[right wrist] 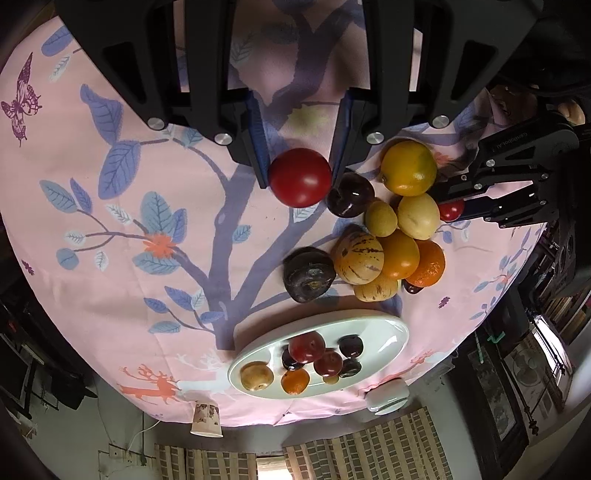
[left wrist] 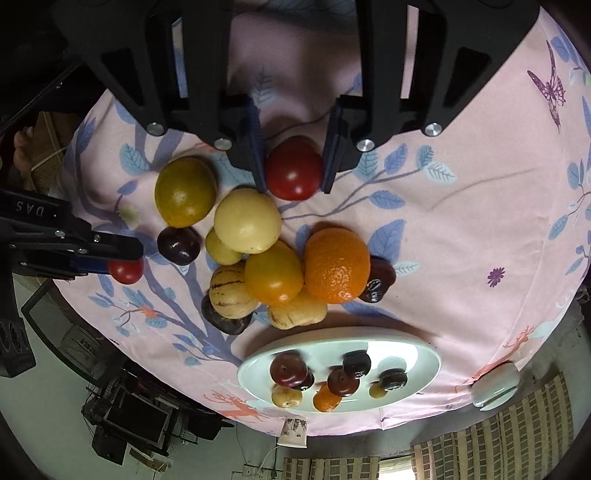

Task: Organize fruits
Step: 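Grasp a red tomato-like plum with the right tool while the left tool grasps another red plum, then carry both red fruits over the white plate and release them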

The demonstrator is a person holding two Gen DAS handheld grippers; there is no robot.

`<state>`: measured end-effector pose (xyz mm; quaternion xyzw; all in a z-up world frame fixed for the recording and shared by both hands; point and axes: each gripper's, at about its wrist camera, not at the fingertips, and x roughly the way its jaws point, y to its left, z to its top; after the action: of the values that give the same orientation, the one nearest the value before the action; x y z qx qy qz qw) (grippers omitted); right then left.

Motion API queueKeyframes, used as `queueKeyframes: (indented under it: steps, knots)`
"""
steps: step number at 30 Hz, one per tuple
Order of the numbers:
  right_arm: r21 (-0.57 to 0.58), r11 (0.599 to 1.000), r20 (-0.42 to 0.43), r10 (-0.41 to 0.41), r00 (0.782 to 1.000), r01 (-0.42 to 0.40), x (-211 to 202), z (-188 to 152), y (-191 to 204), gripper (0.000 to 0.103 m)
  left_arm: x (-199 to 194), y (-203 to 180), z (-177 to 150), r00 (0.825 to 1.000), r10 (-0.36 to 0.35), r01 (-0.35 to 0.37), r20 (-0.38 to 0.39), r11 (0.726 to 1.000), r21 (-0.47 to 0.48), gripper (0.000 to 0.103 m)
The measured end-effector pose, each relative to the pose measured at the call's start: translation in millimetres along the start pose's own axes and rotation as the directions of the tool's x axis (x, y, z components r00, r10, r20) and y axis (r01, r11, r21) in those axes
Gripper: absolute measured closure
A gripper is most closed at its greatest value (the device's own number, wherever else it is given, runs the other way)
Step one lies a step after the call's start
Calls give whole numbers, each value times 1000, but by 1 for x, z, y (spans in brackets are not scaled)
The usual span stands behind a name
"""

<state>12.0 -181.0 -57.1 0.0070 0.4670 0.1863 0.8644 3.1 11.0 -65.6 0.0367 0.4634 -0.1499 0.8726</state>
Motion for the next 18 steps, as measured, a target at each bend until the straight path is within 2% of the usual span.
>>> queueKeyframes:
  steps: [9,18]
  knots:
    - [-16,1000,1,17,1000,-17,0,5,7,70,-21,19,3,998,29,-26,55,998,-48,74]
    - [-84,996,26,31,999,-29,-5,25,19,70,-33,24,28,995,29,-25,94,999,-40,74]
